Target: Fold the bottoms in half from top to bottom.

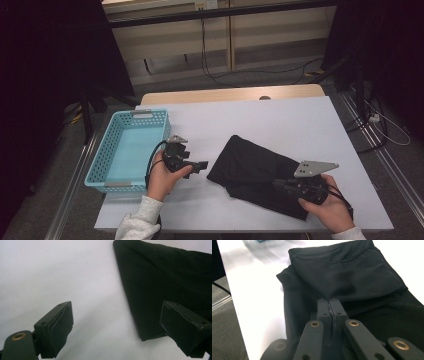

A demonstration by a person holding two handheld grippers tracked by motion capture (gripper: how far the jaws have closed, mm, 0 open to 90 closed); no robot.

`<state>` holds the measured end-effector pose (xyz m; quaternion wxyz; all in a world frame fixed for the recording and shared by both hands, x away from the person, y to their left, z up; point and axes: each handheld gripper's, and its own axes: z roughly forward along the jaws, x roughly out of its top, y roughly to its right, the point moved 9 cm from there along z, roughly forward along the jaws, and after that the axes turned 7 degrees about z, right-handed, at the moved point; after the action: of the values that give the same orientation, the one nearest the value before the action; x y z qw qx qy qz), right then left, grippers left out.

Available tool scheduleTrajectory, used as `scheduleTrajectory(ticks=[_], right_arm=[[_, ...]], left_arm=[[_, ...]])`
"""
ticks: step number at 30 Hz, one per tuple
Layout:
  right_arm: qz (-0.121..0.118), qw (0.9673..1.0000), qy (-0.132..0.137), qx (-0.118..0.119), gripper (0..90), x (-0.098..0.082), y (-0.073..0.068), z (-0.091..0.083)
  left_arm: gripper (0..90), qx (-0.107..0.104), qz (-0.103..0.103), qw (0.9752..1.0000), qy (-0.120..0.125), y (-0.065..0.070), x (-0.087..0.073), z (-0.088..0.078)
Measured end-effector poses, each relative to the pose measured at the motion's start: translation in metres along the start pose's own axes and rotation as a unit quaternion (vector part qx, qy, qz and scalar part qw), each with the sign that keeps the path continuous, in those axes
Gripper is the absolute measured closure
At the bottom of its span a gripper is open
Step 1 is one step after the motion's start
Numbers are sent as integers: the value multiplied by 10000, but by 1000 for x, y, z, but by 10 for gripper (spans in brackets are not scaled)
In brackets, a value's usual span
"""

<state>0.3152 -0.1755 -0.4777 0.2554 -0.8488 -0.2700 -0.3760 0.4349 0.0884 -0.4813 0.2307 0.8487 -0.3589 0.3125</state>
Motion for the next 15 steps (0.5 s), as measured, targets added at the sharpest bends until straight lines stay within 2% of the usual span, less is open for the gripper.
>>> scheduleTrajectory(ticks=[15], right_arm=[[11,10000,38,-31,890,-2,2,-9]], left_arm=[[114,0,-11,10000,-8,-1,0,-1]])
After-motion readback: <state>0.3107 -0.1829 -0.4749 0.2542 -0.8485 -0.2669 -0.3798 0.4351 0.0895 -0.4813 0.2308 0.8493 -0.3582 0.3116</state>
